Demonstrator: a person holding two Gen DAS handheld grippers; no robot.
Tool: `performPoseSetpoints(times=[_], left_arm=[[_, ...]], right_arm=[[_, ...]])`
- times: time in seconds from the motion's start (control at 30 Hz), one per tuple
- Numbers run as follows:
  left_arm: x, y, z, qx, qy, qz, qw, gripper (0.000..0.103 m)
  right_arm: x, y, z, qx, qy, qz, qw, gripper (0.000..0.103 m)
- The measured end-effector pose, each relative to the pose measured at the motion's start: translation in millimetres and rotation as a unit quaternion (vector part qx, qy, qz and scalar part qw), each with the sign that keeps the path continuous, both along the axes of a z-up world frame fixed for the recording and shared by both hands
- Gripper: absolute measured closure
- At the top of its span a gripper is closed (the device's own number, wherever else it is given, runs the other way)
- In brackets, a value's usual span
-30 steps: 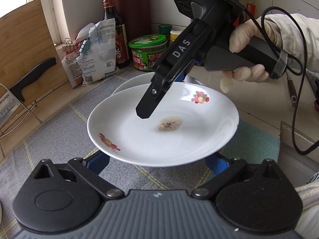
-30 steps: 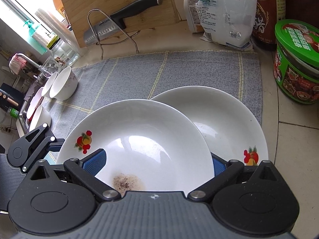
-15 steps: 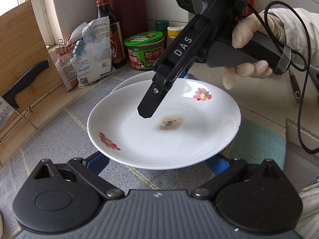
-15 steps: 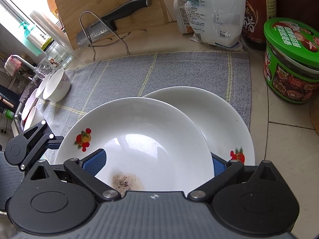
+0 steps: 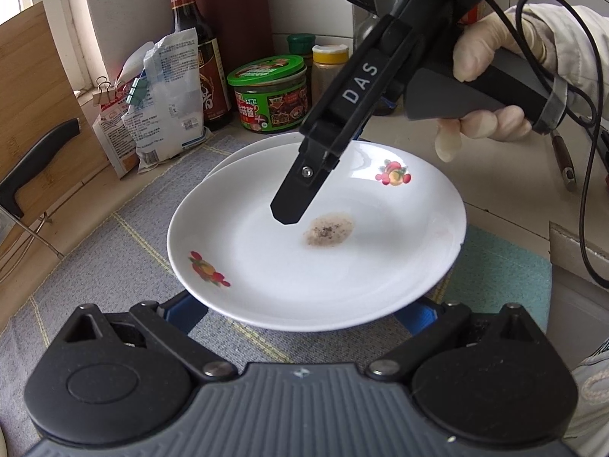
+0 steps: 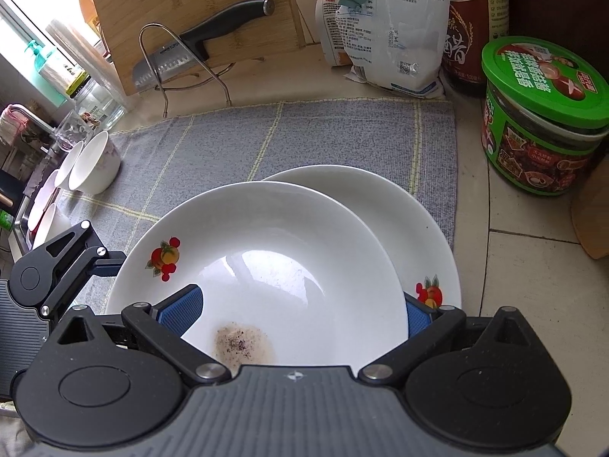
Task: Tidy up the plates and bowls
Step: 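Lower the stained plate with the right gripper onto the plate stack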
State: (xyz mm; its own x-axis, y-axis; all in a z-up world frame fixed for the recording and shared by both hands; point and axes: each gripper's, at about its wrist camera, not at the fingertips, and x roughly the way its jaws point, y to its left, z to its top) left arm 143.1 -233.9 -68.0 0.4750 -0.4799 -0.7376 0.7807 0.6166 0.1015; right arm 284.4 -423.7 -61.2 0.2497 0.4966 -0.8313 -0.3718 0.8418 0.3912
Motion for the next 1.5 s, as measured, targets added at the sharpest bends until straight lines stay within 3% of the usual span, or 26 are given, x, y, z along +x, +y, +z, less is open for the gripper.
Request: performPoseSetpoints(times=[0.7, 1.5], left_arm=[[7, -3, 1, 0.009, -0.003, -0.011, 0.9999, 0.002], [7, -1, 5, -0.008, -0.004, -0.002, 1.0, 0.002]], right_arm=[[-5, -11, 5, -0.015, 0.004, -0.016, 1.0, 0.0], [-24, -19, 19, -0.02, -0.003, -0.045, 0.999, 0.0]])
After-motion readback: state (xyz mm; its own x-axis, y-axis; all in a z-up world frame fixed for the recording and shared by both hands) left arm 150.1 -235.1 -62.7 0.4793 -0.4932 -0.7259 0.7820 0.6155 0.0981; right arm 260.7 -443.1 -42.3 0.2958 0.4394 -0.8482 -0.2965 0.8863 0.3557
